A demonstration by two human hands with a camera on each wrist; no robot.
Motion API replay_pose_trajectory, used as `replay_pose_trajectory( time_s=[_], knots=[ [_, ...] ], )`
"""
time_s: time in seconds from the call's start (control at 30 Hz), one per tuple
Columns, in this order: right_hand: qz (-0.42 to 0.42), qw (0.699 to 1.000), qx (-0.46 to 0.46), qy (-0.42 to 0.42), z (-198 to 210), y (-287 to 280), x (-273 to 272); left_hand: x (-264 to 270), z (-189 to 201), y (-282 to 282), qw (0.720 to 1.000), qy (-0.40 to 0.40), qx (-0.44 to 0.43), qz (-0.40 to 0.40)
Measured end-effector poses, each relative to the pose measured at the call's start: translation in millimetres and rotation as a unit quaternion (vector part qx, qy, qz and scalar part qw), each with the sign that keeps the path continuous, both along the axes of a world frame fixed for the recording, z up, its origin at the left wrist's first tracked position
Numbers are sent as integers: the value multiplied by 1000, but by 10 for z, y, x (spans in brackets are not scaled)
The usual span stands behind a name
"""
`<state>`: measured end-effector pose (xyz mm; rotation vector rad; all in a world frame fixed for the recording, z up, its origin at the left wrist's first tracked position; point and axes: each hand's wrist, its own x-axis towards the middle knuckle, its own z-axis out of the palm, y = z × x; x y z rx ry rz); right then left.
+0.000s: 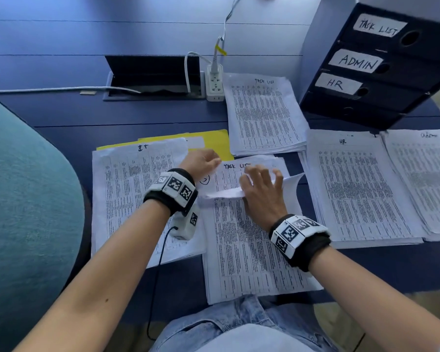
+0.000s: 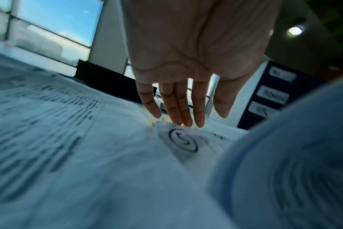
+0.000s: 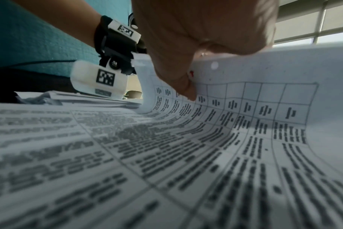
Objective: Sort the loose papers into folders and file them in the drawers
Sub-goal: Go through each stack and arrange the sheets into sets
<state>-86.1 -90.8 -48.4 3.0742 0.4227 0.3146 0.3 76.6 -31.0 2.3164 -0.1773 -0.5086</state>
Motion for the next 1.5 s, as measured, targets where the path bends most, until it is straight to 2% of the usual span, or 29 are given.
replay_pose_trajectory(
  time_s=[0.07,0.1,0.17,0.3,0.37,0.47,0.57,0.67,0.7,0.77,0.83,0.9,1.1,1.2,1.27,1.33,1.4,1.5],
  knots=[
    [0,996,11,91,58,6,-40,-12,-91,-24,991,-34,118,-54],
    [0,990,16,140,82,3,-60,-26,-120,-46,986,-35,147,-69],
    [4,984,10,180,87,-27,-89,-58,-145,-90,984,-35,162,-71],
    [9,982,36,186,46,-11,-111,-78,-145,-127,984,-52,167,-45],
    [6,980,56,189,23,-19,-104,-110,-91,-149,981,-79,169,-59],
    [-16,980,122,154,1,-20,-67,-176,-10,-125,982,-119,109,-102],
    [-37,994,91,48,-46,-31,-37,-246,38,-73,989,-78,9,-122],
    [-59,998,13,16,-6,-20,-56,-269,52,-58,994,9,-91,-56],
    [-53,998,-4,16,9,-20,-70,-263,41,-60,995,20,-97,-27],
    [-26,999,-9,36,58,-22,-93,-223,-16,-64,999,-7,-40,4],
    [3,992,-8,122,128,-11,-142,-174,-114,-57,998,-27,61,-2],
    [19,983,-4,180,127,-14,-198,-141,-203,-66,991,-14,128,-18],
    [18,977,48,206,108,-30,-224,-156,-225,-108,983,-56,166,-51],
    [18,972,76,221,85,-37,-195,-182,-198,-108,978,-105,172,-47],
    [15,968,114,223,51,-37,-180,-200,-157,-106,975,-152,156,-36],
    [6,967,161,200,49,-29,-159,-206,-122,-99,981,-160,100,-49],
    [-7,973,164,161,54,-34,-122,-234,-49,-84,992,-108,19,-69],
    [-50,992,86,83,48,-55,-77,-235,43,-56,994,-33,-57,-87]
  ],
)
